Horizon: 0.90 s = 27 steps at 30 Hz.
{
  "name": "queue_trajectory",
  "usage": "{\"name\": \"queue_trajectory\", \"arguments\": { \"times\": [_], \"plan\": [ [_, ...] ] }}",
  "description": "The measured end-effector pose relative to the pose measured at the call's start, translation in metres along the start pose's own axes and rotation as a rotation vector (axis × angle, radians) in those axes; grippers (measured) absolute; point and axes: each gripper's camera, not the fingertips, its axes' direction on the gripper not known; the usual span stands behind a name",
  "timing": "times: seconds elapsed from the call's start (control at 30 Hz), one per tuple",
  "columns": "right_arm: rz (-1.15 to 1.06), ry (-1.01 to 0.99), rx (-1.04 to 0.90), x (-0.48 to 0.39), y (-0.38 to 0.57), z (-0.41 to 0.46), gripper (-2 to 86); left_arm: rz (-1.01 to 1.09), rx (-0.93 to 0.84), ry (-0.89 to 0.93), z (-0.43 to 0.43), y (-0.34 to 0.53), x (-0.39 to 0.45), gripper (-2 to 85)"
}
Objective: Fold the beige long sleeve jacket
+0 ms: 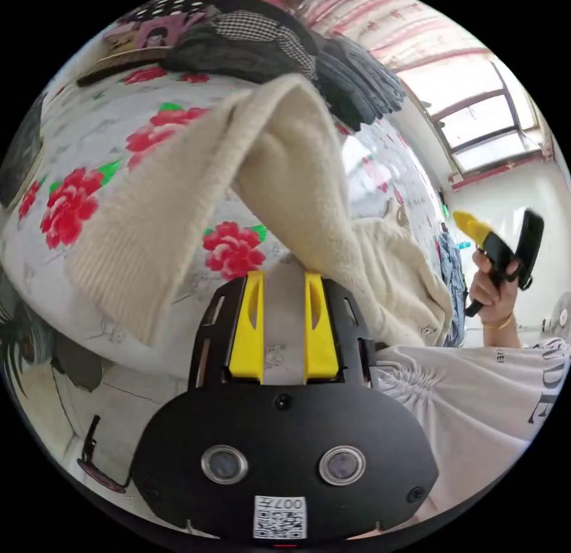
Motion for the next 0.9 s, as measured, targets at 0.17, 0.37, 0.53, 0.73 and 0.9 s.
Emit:
{"name": "queue_trajectory", "arguments": {
  "times": [0.17,0.37,0.53,0.73,0.9],
  "plan": [
    [0.427,0.388,0.079,0.090,0.109,-0.078,7.5,-0.154,0.163,-0.127,-0.073,0.009,-0.059,9.5],
    [0.603,0.635,0.040,0.139,0.184,-0.137,10.3,0.227,0.250,-0.220,-0.101,-0.039,0.037,9.2],
    [0.546,0.652,-0.034,0.171,0.168,-0.130,12.1,0.534,-0.089,-0.007,0.042,-0.079,0.168,13.3],
    [0.580,0.502,-0.211,0.215,0.170,-0.089,11.1,0.594,-0.359,-0.312,0.177,-0.059,0.230,12.3],
    [0.581,0.452,-0.087,0.196,0.196,-0.088,2.7,0.740,-0.387,-0.342,0.191,-0.031,0.253,4.8]
  ]
}}
